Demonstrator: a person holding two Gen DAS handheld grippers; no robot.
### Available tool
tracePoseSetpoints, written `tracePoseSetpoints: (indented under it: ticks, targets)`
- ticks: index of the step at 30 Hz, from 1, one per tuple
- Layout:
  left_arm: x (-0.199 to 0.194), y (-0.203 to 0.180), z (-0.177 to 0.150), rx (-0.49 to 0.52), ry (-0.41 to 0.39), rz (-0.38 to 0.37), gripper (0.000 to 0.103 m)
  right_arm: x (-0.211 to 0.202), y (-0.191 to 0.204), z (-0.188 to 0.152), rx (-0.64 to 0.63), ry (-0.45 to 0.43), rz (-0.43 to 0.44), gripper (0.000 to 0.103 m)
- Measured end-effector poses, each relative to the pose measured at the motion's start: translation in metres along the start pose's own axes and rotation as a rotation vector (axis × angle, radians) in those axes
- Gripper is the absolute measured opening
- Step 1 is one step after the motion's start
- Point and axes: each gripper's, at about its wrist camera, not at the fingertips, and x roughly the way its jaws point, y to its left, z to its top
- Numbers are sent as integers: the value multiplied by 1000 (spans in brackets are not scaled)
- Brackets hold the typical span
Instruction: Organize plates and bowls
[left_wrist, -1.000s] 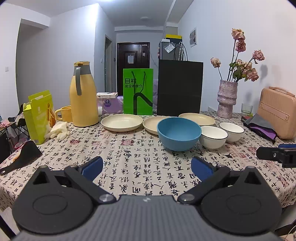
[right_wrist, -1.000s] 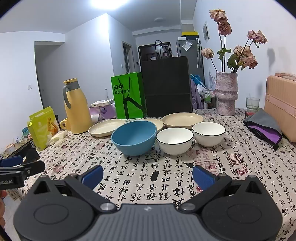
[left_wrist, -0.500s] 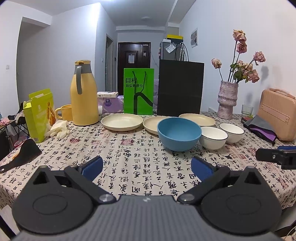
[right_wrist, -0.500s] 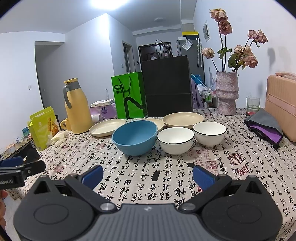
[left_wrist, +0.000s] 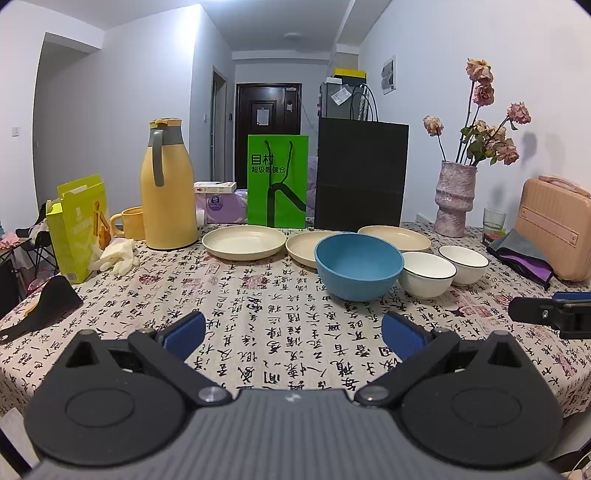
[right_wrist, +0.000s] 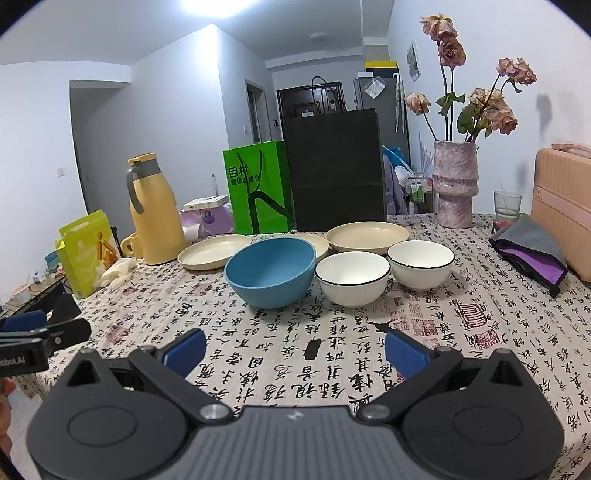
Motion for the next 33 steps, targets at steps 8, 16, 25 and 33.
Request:
tracePoseSetpoints:
  ticks: [8,16,25,33]
  targets:
    - [3,2,1,-7,4,-1,103,5,0,3,-2,12,-1,103]
    - [9,7,0,-16,14,1,103,10,2,5,-5,25,8,103]
    - [19,12,0,-26,24,3,103,23,5,8,-10,39,12,103]
    - [29,15,2,-32,36,6,103,36,5,11,-8,53,16,103]
